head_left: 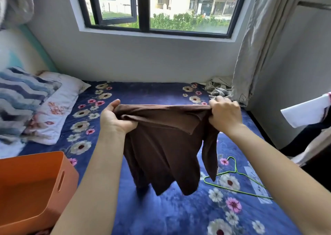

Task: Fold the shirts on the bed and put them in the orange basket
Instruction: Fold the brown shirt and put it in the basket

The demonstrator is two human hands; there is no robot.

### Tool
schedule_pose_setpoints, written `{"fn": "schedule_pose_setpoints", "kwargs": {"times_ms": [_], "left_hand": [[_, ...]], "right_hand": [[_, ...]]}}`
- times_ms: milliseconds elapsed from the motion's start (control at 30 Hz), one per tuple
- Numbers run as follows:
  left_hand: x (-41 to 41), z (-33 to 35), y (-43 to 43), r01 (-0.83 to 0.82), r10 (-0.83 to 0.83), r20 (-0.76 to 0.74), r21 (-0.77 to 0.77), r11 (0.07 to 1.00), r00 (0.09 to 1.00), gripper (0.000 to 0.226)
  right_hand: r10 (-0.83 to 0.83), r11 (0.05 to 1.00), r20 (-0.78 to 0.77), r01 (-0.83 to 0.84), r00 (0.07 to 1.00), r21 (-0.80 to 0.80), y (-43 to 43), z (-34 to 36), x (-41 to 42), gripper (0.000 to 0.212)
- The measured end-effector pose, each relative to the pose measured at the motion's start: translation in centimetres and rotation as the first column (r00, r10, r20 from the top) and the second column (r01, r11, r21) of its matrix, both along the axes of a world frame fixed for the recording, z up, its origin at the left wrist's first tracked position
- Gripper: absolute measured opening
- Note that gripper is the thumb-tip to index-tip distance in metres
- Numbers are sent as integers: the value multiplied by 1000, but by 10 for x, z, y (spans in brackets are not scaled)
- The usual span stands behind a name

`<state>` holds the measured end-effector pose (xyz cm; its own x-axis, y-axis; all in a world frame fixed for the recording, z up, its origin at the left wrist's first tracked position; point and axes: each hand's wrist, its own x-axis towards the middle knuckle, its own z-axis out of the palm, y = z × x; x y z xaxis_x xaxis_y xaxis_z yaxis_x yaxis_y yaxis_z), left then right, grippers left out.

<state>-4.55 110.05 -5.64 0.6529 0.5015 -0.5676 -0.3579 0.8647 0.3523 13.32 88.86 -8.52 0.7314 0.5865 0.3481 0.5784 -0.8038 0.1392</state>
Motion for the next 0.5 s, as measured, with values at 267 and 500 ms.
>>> {"fn": "schedule_pose_setpoints", "kwargs": {"times_ms": [267,500], "left_hand": [[-28,-35,40,28,-13,-45,350,936,999,21],[1,-80,105,699,-290,-749,305,647,596,45]], "right_hand": [[123,550,-716,553,687,625,-45,-9,30,16],[-209,975,-344,223,915,0,-22,-36,78,19]]}}
